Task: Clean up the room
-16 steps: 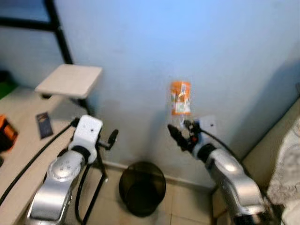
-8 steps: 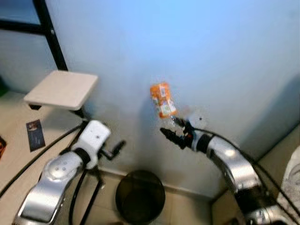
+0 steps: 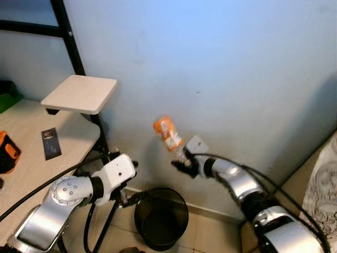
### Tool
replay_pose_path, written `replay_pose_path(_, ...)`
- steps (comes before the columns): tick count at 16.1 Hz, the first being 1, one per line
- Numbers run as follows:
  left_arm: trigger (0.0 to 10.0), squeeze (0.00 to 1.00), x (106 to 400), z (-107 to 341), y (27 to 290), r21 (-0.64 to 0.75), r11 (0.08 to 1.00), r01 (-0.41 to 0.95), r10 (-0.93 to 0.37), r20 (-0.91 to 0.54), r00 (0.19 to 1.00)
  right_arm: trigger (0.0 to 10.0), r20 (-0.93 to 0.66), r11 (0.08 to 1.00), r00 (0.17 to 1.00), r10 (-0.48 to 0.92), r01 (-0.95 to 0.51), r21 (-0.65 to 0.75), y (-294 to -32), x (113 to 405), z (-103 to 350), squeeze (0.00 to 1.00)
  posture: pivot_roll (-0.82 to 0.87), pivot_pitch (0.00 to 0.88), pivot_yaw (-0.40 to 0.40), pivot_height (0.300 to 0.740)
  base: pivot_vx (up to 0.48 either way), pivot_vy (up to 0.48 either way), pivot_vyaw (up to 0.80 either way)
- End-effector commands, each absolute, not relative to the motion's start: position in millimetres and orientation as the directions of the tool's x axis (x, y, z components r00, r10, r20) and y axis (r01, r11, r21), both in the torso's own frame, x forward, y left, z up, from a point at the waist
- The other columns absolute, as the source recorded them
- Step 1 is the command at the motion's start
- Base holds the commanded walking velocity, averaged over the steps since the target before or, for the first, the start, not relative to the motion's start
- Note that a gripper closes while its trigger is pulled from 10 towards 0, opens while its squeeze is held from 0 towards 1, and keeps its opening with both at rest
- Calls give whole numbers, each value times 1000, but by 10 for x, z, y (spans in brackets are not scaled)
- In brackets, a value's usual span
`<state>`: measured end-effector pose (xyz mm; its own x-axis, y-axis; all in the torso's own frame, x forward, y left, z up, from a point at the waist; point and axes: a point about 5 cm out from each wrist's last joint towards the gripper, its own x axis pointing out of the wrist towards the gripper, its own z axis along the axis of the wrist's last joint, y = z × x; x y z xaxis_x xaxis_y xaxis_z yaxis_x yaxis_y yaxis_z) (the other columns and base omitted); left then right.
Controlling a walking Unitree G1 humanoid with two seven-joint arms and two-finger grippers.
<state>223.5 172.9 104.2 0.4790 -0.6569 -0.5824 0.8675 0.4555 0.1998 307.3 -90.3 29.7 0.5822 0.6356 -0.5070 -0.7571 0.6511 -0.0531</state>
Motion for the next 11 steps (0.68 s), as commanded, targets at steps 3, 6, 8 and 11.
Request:
replay_pose_path(3, 10000, 208, 2253, 1059, 1723, 206, 428, 880, -666, -587, 461, 10000, -515, 652, 581, 630, -756, -56, -845, 3070, 263, 0, -10, 0, -14, 740, 0, 0, 0)
replay_pose_path(6, 10000, 208, 2243, 1054, 1735, 198, 419, 886, -673, -587, 450, 10000, -521, 635, 561, 643, -771, -45, -817, 3060, 241, 0, -5, 0, -21, 740, 0, 0, 0)
replay_pose_path(8, 10000, 208, 2245, 1051, 1744, 201, 421, 885, -671, -588, 452, 10000, -523, 627, 553, 648, -778, -45, -808, 3062, 240, 180, -1, 0, -23, 740, 0, 0, 0)
replay_pose_path(11, 10000, 208, 2245, 1053, 1765, 205, 425, 882, -665, -590, 458, 10000, -531, 610, 528, 663, -792, -26, -799, 3053, 232, 1000, 2, 0, -25, 740, 0, 0, 0)
